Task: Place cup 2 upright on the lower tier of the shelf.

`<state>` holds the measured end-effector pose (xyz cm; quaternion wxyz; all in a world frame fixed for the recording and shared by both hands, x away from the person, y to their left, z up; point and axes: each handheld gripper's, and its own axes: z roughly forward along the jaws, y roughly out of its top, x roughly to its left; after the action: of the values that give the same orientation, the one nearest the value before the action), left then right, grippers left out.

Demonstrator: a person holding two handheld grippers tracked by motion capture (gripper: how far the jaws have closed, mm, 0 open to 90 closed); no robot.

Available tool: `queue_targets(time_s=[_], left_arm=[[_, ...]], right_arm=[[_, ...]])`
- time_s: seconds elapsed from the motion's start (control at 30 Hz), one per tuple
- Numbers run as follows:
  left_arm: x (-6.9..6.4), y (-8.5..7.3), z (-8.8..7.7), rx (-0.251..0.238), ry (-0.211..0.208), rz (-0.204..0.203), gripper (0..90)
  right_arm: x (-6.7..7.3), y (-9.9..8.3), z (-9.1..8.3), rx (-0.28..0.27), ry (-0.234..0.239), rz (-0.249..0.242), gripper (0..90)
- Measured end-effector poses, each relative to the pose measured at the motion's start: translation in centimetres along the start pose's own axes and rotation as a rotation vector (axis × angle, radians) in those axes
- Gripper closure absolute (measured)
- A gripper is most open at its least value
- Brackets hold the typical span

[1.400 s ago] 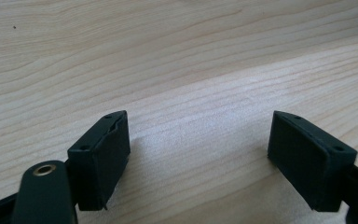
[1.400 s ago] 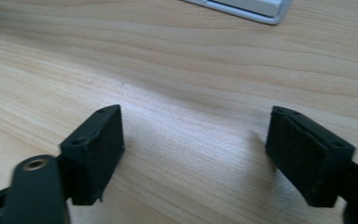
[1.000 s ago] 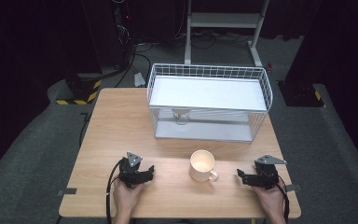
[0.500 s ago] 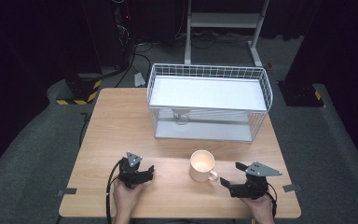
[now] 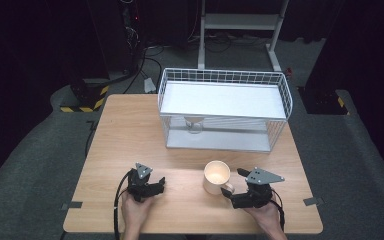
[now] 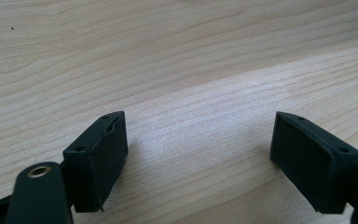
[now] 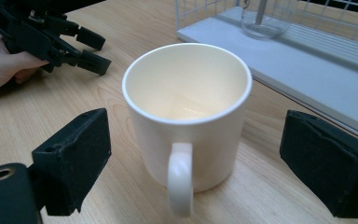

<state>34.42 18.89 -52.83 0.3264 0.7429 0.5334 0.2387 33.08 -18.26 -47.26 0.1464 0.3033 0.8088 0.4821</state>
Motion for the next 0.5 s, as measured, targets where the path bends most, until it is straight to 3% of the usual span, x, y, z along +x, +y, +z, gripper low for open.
queue_targets(time_s=[0.23,0.4,0.5], left_arm=[[-0.1,0.0,0.0,0.001,0.001,-0.004,18.3],[0.0,0.0,0.1,0.005,0.004,-0.002,15.4],[0.0,0.0,0.1,0.006,0.004,-0.002,15.3]], right_arm=[[0.2,1.1,1.2,0.002,-0.007,-0.034,8.7],[0.2,1.6,1.7,-0.016,0.008,-0.033,8.7],[0.3,2.2,2.4,0.001,0.004,-0.035,8.7]])
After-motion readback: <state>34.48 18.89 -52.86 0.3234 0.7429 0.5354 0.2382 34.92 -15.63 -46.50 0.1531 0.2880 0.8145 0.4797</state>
